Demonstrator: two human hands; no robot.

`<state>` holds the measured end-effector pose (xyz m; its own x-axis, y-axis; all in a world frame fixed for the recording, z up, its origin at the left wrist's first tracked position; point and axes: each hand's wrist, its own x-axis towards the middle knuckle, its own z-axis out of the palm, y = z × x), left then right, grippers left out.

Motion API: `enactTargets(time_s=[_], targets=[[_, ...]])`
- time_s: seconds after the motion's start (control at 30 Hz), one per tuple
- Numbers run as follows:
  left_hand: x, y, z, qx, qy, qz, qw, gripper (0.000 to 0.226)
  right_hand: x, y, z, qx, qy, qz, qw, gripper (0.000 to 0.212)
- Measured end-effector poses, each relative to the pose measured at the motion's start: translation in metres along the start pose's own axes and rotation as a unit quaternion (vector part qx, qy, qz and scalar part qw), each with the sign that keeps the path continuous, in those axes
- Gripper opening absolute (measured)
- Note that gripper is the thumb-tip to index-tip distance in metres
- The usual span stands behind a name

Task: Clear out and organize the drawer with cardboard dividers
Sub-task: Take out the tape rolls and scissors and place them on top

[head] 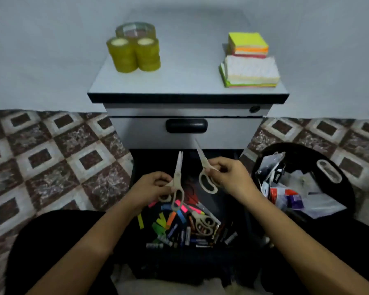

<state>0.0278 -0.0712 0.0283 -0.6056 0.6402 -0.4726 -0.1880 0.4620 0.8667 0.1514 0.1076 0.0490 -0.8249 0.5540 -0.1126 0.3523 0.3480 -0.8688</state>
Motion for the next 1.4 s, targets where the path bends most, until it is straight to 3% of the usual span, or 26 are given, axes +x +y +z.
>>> enactTargets(time_s=[0.37,0.5,0.7,0.77,0.87,0.97,1.13,1.27,1.4], targets=[[-0.041,0.182,-0.035,-0.013,0.040,0.189,0.981,0.014,0.026,-0.162,-0.082,0.018,0.120,-0.103,0.987,0.017],[-0.023,0.251,-0.039,-0.005,0.056,0.170,0.984,0.015,0.061,-0.202,-0.101,0.014,0.124,-0.111,0.986,0.009],[0.032,0.319,-0.040,0.070,0.098,0.105,0.987,0.012,0.130,-0.225,-0.113,-0.154,0.142,-0.087,0.974,0.014],[0.055,0.328,-0.040,0.087,0.100,0.072,0.989,0.019,0.156,-0.225,-0.112,-0.182,0.146,-0.064,0.970,0.010],[0.086,0.336,-0.041,0.122,0.100,0.019,0.987,0.027,0.195,-0.220,-0.109,-0.197,0.152,-0.037,0.968,0.025],[0.110,0.343,-0.041,0.165,0.094,-0.015,0.982,0.030,0.220,-0.215,-0.101,-0.227,0.138,-0.023,0.964,0.013],[0.144,0.348,-0.043,0.246,0.110,-0.056,0.961,0.035,0.257,-0.201,-0.087,-0.251,0.114,0.000,0.961,0.037],[0.164,0.337,-0.049,0.262,0.108,-0.068,0.957,0.038,0.265,-0.195,-0.079,-0.289,0.103,-0.015,0.952,0.021],[0.183,0.339,-0.050,0.290,0.116,-0.027,0.950,0.025,0.273,-0.187,-0.075,-0.330,0.106,-0.050,0.937,0.042]])
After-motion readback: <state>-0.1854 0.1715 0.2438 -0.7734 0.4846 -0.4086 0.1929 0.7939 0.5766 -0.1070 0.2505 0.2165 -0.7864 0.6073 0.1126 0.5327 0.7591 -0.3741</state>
